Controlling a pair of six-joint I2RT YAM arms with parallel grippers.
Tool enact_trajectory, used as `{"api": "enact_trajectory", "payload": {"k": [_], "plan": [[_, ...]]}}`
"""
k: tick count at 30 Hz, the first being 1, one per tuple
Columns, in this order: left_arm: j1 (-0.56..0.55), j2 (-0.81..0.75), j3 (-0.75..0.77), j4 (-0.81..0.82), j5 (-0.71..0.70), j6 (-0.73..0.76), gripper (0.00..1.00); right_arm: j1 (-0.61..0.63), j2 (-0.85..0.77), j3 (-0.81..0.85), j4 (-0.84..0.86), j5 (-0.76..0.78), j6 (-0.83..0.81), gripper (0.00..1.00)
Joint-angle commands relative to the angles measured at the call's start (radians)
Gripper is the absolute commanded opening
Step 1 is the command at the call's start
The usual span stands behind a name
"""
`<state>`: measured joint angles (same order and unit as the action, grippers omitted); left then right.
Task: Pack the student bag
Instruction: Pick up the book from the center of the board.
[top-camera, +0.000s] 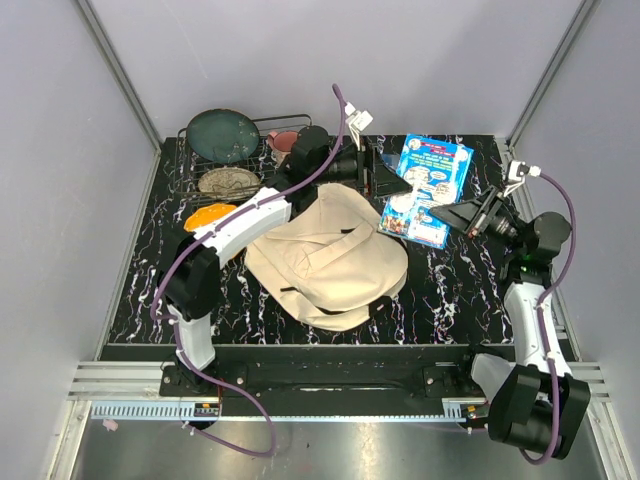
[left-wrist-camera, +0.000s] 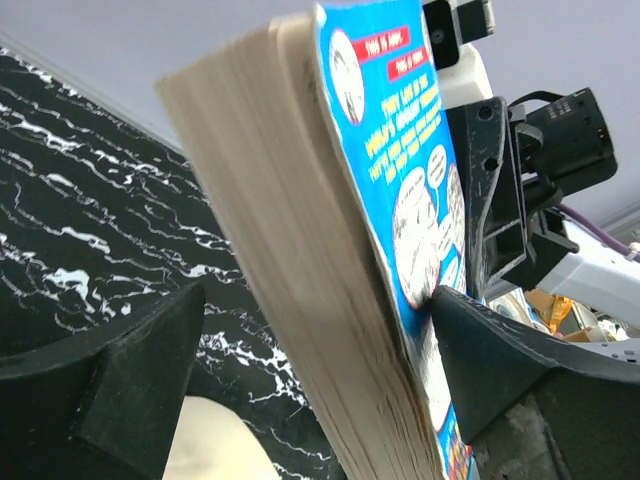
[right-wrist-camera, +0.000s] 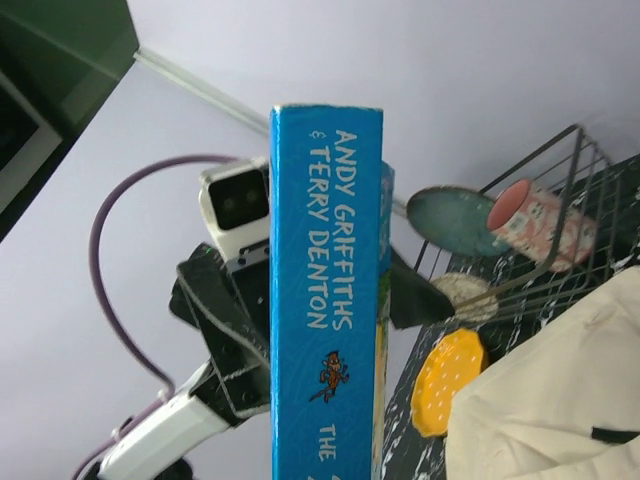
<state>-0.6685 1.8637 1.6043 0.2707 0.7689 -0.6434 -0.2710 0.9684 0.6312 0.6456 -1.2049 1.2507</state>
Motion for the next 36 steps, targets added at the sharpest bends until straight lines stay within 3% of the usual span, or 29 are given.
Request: {"api": "enact_trajectory", "payload": {"k": [1,6,12,16,17,19,20,22,24,26,30,33,36], "plan": [[0.001,0.018,0.045,0.189,0.079,-0.077,0.99,0.027,0.016,0.042,0.232,-0.082,0.099,0.0],[0.0,0.003,0.028,0.311,0.15,-0.127,0.99,0.079,0.033,0.05,0.223,-0.104,0.064,0.0],[0.0,0.011,0.028,0.419,0.199,-0.208,0.99,0.147,0.035,0.088,-0.018,-0.078,-0.131,0.0],[0.0,0.012,0.028,0.41,0.224,-0.216,0.63,0.148,0.03,0.125,-0.223,-0.064,-0.258,0.0],[0.001,0.011,0.029,0.401,0.228,-0.216,0.45,0.148,0.032,0.136,-0.263,-0.058,-0.313,0.0],[0.0,0.015,0.026,0.4,0.236,-0.22,0.21,0.148,0.039,0.154,-0.316,-0.042,-0.342,0.0],[0.001,0.015,0.023,0.403,0.247,-0.228,0.05,0.15,0.044,0.16,-0.323,-0.041,-0.355,0.0],[0.001,0.011,0.017,0.404,0.25,-0.228,0.0,0.148,0.062,0.174,-0.333,-0.035,-0.358,0.03],[0.006,-0.001,-0.004,0.404,0.238,-0.22,0.0,0.148,0.079,0.191,-0.359,-0.015,-0.376,0.14],[0.021,-0.038,-0.047,0.388,0.177,-0.199,0.0,0.15,0.101,0.217,-0.423,0.013,-0.411,0.45],[0.082,-0.159,-0.19,0.294,-0.073,-0.159,0.0,0.148,0.09,0.237,-0.604,0.212,-0.488,0.82],[0.144,-0.262,-0.343,0.349,-0.244,-0.238,0.0,0.157,0.03,0.117,-0.531,0.284,-0.409,0.93],[0.181,-0.349,-0.475,0.407,-0.365,-0.317,0.0,0.203,-0.028,-0.002,-0.437,0.381,-0.315,0.94]]}}
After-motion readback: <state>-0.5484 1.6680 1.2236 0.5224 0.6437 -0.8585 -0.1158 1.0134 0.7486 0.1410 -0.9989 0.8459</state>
